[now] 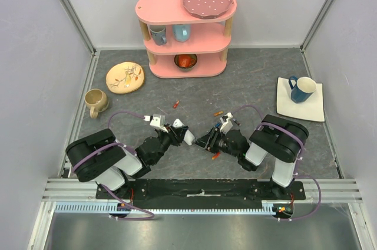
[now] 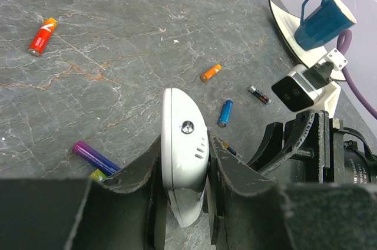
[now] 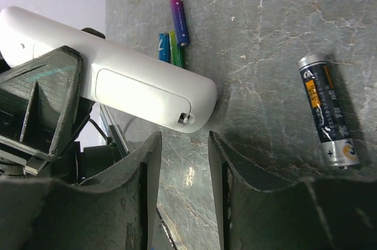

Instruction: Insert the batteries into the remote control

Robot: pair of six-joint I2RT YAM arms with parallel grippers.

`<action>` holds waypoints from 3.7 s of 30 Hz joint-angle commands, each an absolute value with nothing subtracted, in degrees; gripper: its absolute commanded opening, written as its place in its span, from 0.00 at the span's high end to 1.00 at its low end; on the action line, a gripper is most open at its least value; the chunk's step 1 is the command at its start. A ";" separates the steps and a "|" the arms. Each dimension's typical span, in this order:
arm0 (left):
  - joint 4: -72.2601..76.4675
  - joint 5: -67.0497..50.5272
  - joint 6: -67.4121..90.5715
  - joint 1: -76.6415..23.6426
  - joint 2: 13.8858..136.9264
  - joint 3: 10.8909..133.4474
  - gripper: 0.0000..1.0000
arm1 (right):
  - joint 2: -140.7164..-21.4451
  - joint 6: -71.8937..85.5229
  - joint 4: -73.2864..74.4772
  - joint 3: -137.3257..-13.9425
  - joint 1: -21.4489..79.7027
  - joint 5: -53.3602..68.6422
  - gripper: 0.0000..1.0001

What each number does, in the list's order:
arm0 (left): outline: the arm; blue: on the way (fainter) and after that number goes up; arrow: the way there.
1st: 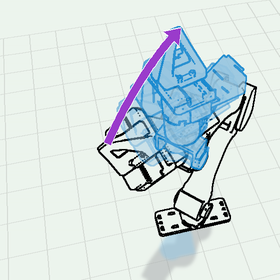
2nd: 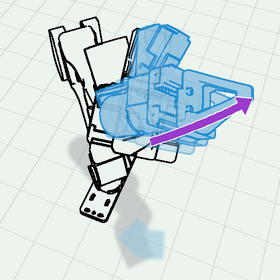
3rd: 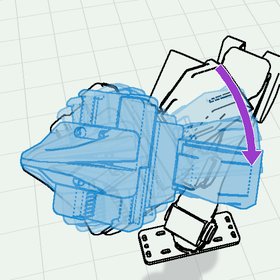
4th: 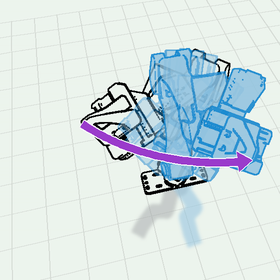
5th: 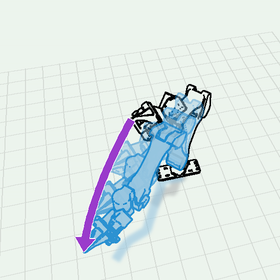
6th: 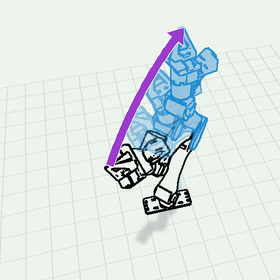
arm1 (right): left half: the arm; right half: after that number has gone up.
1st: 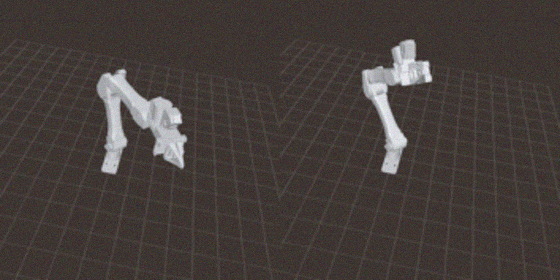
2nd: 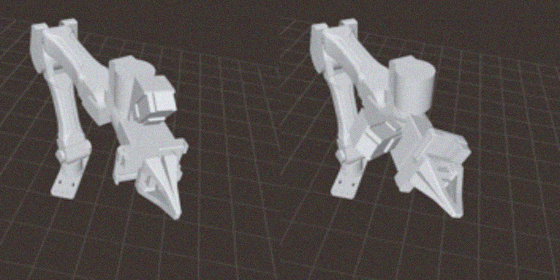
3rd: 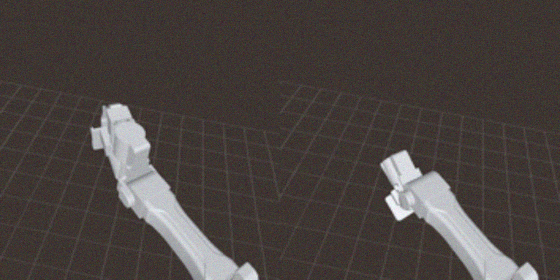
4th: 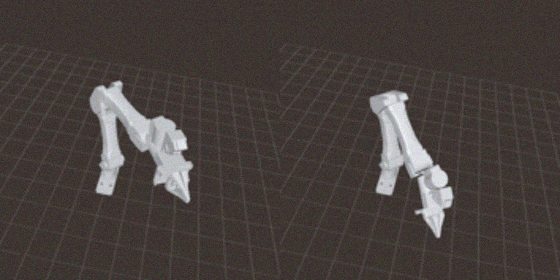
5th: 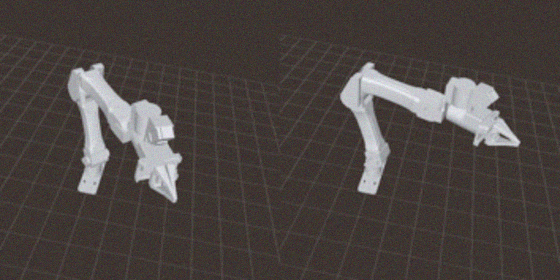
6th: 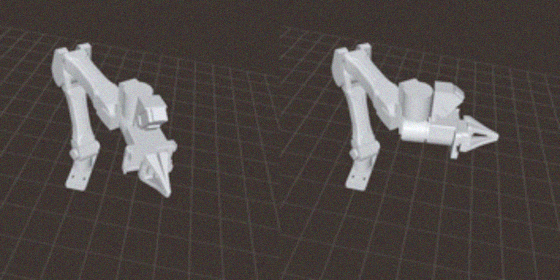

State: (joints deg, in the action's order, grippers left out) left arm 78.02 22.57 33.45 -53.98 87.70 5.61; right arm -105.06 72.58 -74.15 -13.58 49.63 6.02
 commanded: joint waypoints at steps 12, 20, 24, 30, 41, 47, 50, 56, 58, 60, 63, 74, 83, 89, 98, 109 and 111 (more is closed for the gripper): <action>95.27 24.35 32.52 -54.67 88.24 4.66 0.98 | -105.38 72.69 -81.83 -16.17 49.22 5.63 0.58; 95.27 24.26 32.70 -54.76 88.33 4.75 0.98 | -106.17 72.60 -82.09 -16.70 49.22 5.62 0.60; 95.27 24.00 32.78 -54.67 88.33 4.92 0.98 | -106.70 72.77 -82.53 -16.70 49.22 5.62 0.60; 95.27 23.73 32.87 -54.76 88.59 4.92 0.98 | -106.79 72.69 -83.06 -16.96 49.22 5.36 0.62; 95.27 23.29 33.48 -54.84 89.03 5.10 0.98 | -106.79 72.77 -82.88 -17.84 49.22 5.71 0.64; 95.27 23.20 33.66 -54.93 89.30 5.01 0.98 | -106.61 72.77 -82.79 -18.28 49.22 5.80 0.62; 95.27 23.20 33.66 -55.02 89.30 5.01 0.98 | -106.52 72.77 -82.79 -18.54 49.22 5.98 0.59; 95.27 23.29 33.66 -55.19 89.38 5.01 0.98 | -106.52 72.77 -82.71 -18.72 49.13 5.98 0.59; 95.27 23.38 33.75 -55.20 89.56 5.01 0.98 | -106.35 72.86 -82.71 -18.81 49.13 5.98 0.60; 95.27 23.55 33.75 -55.28 89.56 4.92 0.98 | -106.09 72.86 -82.71 -18.81 49.22 6.06 0.61; 95.27 23.64 33.84 -55.20 89.47 4.92 0.98 | -105.82 72.69 -82.53 -18.72 49.22 6.15 0.62; 95.27 24.17 33.84 -55.37 89.56 4.75 0.98 | -104.86 72.77 -82.44 -18.46 49.22 6.06 0.62; 95.27 24.34 33.92 -55.37 89.74 4.75 0.98 | -103.97 72.77 -81.56 -18.28 49.22 5.80 0.55; 95.27 24.61 34.28 -55.46 89.91 4.57 0.98 | -103.45 72.69 -80.95 -18.28 49.13 5.63 0.55; 95.36 24.08 34.63 -55.55 89.74 4.66 0.98 | -104.33 72.77 -81.12 -18.81 49.13 5.98 0.55; 95.27 23.20 34.89 -55.72 90.00 4.75 0.98 | -105.91 73.04 -81.91 -19.86 49.22 6.86 0.62; 95.27 23.12 34.81 -55.81 90.18 4.83 0.98 | -105.73 73.04 -81.83 -19.95 49.22 6.94 0.62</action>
